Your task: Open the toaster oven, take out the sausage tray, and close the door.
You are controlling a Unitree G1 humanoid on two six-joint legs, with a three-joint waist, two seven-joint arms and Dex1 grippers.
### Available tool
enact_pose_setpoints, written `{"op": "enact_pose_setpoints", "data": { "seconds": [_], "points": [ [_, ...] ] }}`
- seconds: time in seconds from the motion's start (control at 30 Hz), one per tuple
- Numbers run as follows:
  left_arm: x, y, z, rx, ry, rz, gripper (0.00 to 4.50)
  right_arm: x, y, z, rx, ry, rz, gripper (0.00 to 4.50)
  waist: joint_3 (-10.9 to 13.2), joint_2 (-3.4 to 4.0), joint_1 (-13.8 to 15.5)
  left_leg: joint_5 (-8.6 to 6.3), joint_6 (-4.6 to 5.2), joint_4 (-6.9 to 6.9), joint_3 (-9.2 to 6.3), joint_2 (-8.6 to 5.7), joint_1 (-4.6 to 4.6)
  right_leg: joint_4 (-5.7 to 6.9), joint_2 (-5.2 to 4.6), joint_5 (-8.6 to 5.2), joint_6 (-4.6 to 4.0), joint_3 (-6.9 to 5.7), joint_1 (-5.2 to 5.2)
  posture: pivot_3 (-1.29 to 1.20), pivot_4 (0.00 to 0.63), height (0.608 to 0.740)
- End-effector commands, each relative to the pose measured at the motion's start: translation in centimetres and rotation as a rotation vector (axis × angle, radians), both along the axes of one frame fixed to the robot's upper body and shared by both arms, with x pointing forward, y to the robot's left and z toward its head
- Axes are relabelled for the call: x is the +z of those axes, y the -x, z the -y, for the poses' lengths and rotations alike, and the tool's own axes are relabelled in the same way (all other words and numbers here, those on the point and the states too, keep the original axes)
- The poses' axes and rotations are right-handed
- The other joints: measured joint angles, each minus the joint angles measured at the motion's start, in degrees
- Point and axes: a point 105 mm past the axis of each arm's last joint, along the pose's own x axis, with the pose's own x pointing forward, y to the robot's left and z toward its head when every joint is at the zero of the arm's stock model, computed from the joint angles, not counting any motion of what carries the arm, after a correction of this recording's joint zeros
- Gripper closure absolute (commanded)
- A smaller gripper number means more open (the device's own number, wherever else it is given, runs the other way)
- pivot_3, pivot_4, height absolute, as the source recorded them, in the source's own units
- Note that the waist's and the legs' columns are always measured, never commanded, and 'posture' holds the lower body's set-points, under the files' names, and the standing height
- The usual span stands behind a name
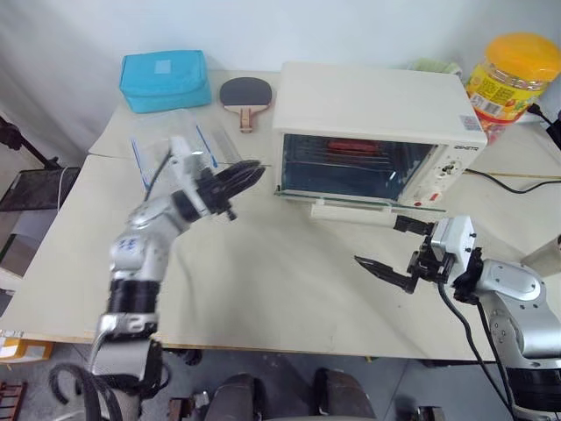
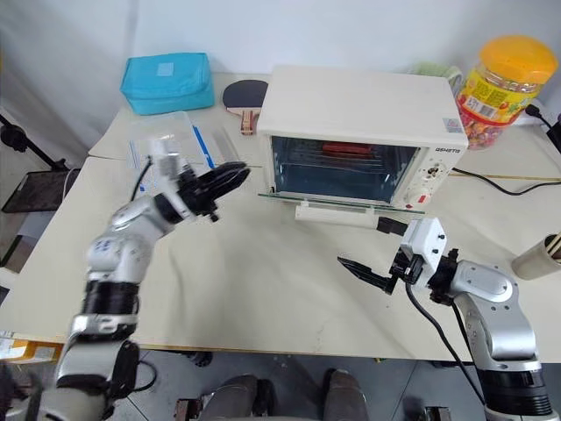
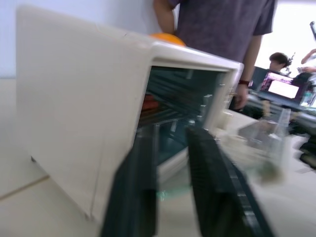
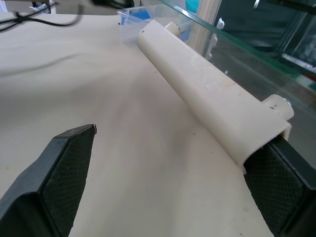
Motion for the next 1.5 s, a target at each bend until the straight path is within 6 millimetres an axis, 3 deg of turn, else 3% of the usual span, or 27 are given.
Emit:
{"op": "enact_pose_setpoints", "data": {
  "seconds": [0.03, 0.23, 0.53, 0.77, 0.97, 1.17, 1.3, 1.4, 1.5],
  "points": [
    [0.0, -0.3, 2.6, -0.050, -0.056, 0.063, 4.46, 0.7, 0.4, -0.3, 0.014, 0.000, 0.068, 0.00, 0.01, -0.01, -0.01, 0.00, 0.00, -0.03, 0.00, 0.01, 0.00, -0.03, 0.01, 0.00, 0.00, -0.11, 0.00, 0.00, 0.150, 0.740],
    [-1.2, -0.3, 4.8, -0.108, -0.124, 0.073, 4.46, 0.2, 0.9, 0.3, -0.058, -0.016, 0.084, 0.00, 0.02, -0.03, 0.15, 0.00, -0.01, -0.01, 0.01, 0.06, -0.02, -0.05, 0.00, 0.00, 0.00, -0.30, 0.00, 0.00, 0.150, 0.740],
    [-3.8, 1.1, 5.0, -0.178, -0.235, 0.072, 4.46, -1.7, 5.7, 4.5, -0.428, -0.049, 0.051, 0.00, 0.02, -0.03, 0.85, -0.02, 0.03, 0.30, -0.15, 0.14, -0.13, 0.03, -0.12, 0.03, 0.05, -0.34, 0.11, 0.00, 0.150, 0.740],
    [-5.7, 1.8, 5.0, -0.198, -0.286, 0.045, 4.46, -0.7, 8.9, 7.4, -0.587, -0.010, 0.029, 0.00, 0.01, -0.03, 0.62, -0.01, 0.02, 0.40, -0.11, 0.26, -0.07, 0.13, -0.09, 0.03, 0.05, -0.25, 0.11, 0.00, 0.150, 0.740],
    [-7.4, 2.3, 4.8, -0.204, -0.357, 0.052, 4.46, 1.3, 8.9, 7.9, -0.553, 0.033, 0.041, 0.00, 0.02, -0.03, 0.61, -0.03, 0.06, 0.39, -0.07, 0.27, -0.02, 0.14, -0.13, 0.03, 0.05, -0.14, 0.10, 0.00, 0.150, 0.740],
    [-7.7, 2.7, 4.5, -0.172, -0.347, 0.046, 4.46, 3.8, 4.8, 3.6, -0.377, 0.043, 0.088, 0.00, 0.02, -0.04, -0.06, -0.04, 0.10, 0.51, -0.04, 0.33, 0.00, 0.24, -0.19, 0.03, 0.04, -0.09, 0.08, 0.00, 0.150, 0.740],
    [-7.9, 3.5, 3.8, -0.155, -0.318, 0.040, 4.46, 3.6, -0.2, 0.9, -0.465, 0.156, 0.130, 0.00, 0.00, -0.03, 0.20, -0.04, 0.07, 0.52, -0.10, 0.34, -0.08, 0.31, -0.21, -0.01, -0.04, -0.16, 0.00, 0.00, 0.150, 0.740],
    [-7.3, 3.9, 2.5, -0.109, -0.266, 0.039, 3.95, 3.7, -3.6, -1.5, -0.451, 0.234, 0.272, 0.00, 0.00, -0.05, 0.21, -0.04, 0.08, 0.59, -0.17, 0.32, -0.20, 0.32, -0.21, -0.01, -0.04, -0.27, -0.04, 0.00, 0.150, 0.740],
    [-6.2, 4.3, 1.1, -0.055, -0.214, 0.058, 3.06, 3.5, -6.8, -2.6, -0.513, 0.342, 0.405, 0.00, 0.01, -0.05, 0.18, -0.04, 0.08, 0.64, -0.22, 0.26, -0.27, 0.33, -0.24, 0.00, -0.02, -0.34, -0.04, 0.00, 0.150, 0.740]
  ]
}}
